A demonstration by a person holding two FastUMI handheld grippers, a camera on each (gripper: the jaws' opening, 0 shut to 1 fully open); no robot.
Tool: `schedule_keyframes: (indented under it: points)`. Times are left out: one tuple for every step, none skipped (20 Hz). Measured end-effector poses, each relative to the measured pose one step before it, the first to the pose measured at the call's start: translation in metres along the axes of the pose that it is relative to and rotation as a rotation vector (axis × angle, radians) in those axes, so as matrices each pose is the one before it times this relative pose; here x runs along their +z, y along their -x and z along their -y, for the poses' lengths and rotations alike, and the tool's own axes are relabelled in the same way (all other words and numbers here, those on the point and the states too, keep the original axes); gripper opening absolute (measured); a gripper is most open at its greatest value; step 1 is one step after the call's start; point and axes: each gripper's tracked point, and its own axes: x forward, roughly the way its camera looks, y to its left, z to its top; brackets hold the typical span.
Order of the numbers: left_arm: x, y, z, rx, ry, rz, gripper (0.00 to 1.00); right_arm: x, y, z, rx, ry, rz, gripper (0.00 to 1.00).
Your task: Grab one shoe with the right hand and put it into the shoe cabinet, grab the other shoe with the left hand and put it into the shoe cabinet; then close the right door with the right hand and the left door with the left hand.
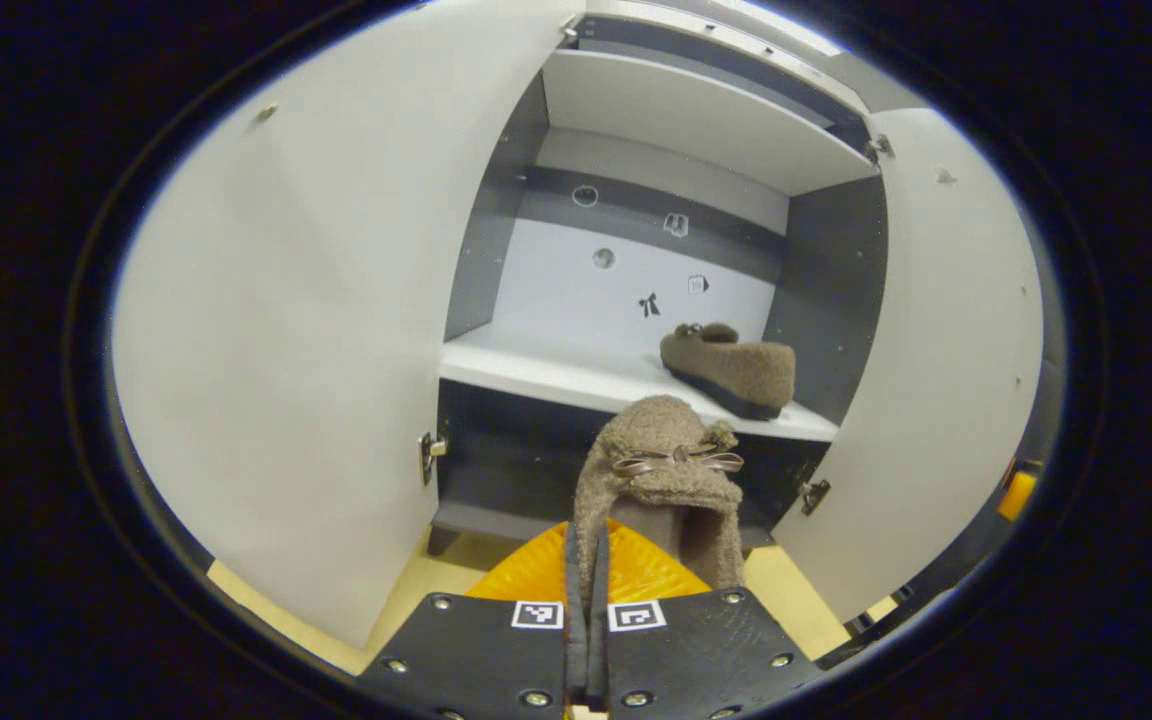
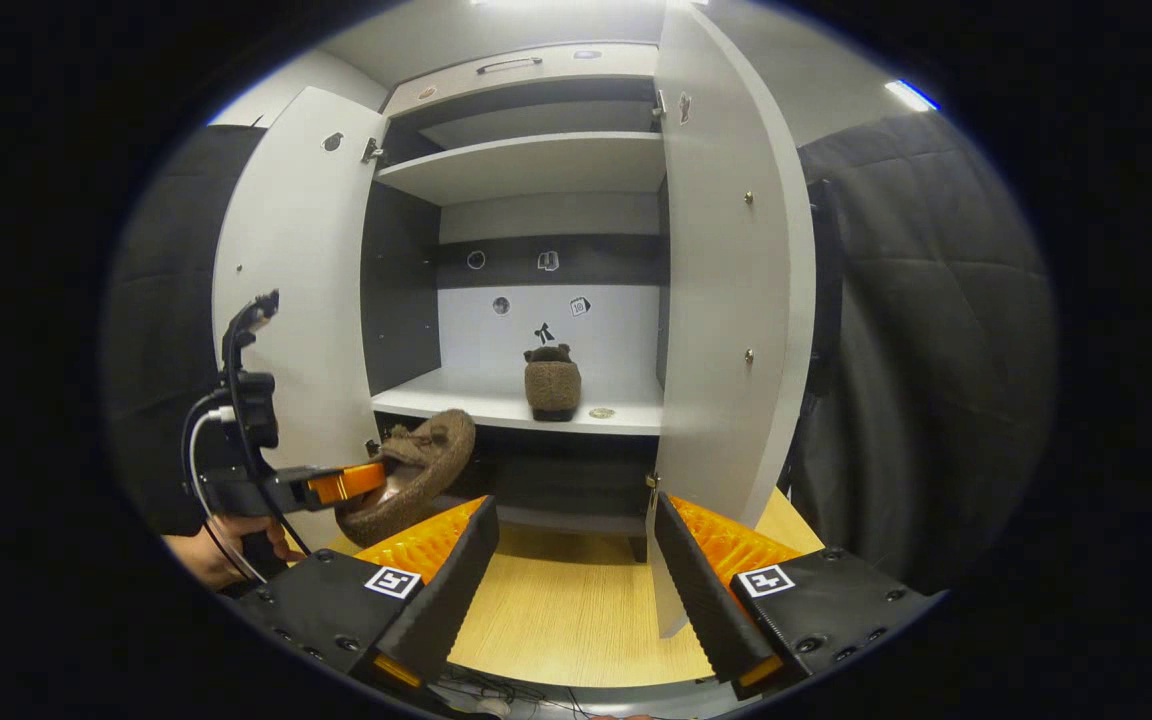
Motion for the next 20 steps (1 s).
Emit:
schedule_keyframes:
  points:
    - [0.01008,0.00151,-0.00023,-0.00008,0.00254,0.02539,0.01,-0.00046,0.00050,-0.00099,0.00078,0.00379,0.00061,0.99]
    - [0.01052,-0.00586,0.00083,0.00315,-0.00081,0.02250,0.01,-0.00110,0.00039,-0.00006,-0.00179,0.00354,-0.00025,0.99]
    - [0.00780,-0.00885,0.00061,0.00112,0.00195,0.01549,0.00,-0.00110,0.00012,-0.00060,-0.00059,0.00293,-0.00340,0.99]
    - [0.00755,-0.00736,-0.00030,0.00548,0.00718,0.01041,0.08,-0.00116,0.00074,-0.00143,-0.00130,0.00168,-0.00164,0.99]
    - [0.00648,-0.00862,-0.00109,0.00417,0.00924,0.00722,0.01,-0.00004,0.00067,-0.00135,0.00076,0.00075,0.00096,0.99]
    - [0.00649,-0.00977,-0.00020,0.00503,0.01206,0.00720,0.01,-0.00070,0.00010,-0.00209,0.00066,0.00109,0.00188,0.99]
    - [0.00538,-0.00840,0.00028,0.00454,0.00753,0.00768,0.01,0.00023,-0.00032,-0.00190,-0.00055,0.00142,0.00169,0.99]
    - [0.00738,-0.00835,0.00055,0.00252,0.00357,0.00724,0.01,-0.00121,-0.00047,-0.00084,-0.00170,0.00133,-0.00033,0.99]
    - [0.00611,-0.01021,0.00009,0.00154,0.00145,0.00941,0.01,-0.00082,-0.00077,0.00001,-0.00496,0.00087,-0.00114,0.99]
    - [0.00745,-0.01020,0.00224,-0.00111,0.00175,0.00955,0.01,-0.00221,-0.00062,0.00020,-0.00676,-0.00110,-0.00393,0.99]
    - [0.00682,-0.01055,0.00229,-0.00406,0.00479,0.00818,0.01,-0.00111,-0.00105,0.00068,-0.00629,-0.00329,-0.00374,0.96]
    - [0.00695,-0.01045,0.00271,-0.00358,0.00827,0.00628,0.01,-0.00102,0.00112,0.00134,-0.00799,-0.00433,-0.00275,0.97]
    - [0.00719,-0.00930,0.00178,-0.00454,0.00754,0.00552,0.01,-0.00005,-0.00062,0.00130,-0.00869,-0.00360,-0.00245,0.97]
    - [0.00625,-0.01089,0.00180,-0.00036,0.00468,0.00342,0.01,-0.00028,0.00453,0.00206,-0.01186,-0.00425,-0.00114,0.99]
    - [0.00716,-0.01256,0.00052,0.00400,0.00325,0.00483,0.01,0.00015,-0.00279,0.00193,-0.01289,-0.00337,0.00011,0.99]
    - [0.00555,-0.01229,-0.00035,0.00197,-0.00593,-0.00454,0.01,-0.00042,-0.00179,0.00260,-0.01246,-0.00498,-0.00085,0.99]
    - [0.00134,-0.01160,-0.00103,0.00906,-0.00294,-0.00613,0.01,-0.00056,-0.00037,0.00200,-0.01071,-0.00546,-0.00251,0.99]
    - [0.00243,-0.01237,-0.00115,0.00783,-0.00078,-0.00802,0.01,-0.00071,-0.00190,0.00104,-0.00989,-0.00536,-0.00278,0.99]
    - [0.00024,-0.01130,-0.00222,0.01168,-0.00052,-0.01165,0.01,-0.00134,-0.00048,0.00122,-0.00912,-0.00345,-0.00396,0.99]
    - [0.00024,-0.01221,-0.00095,0.00769,-0.00314,-0.01046,0.01,-0.00147,-0.00172,0.00127,-0.00945,-0.00244,-0.00312,0.96]
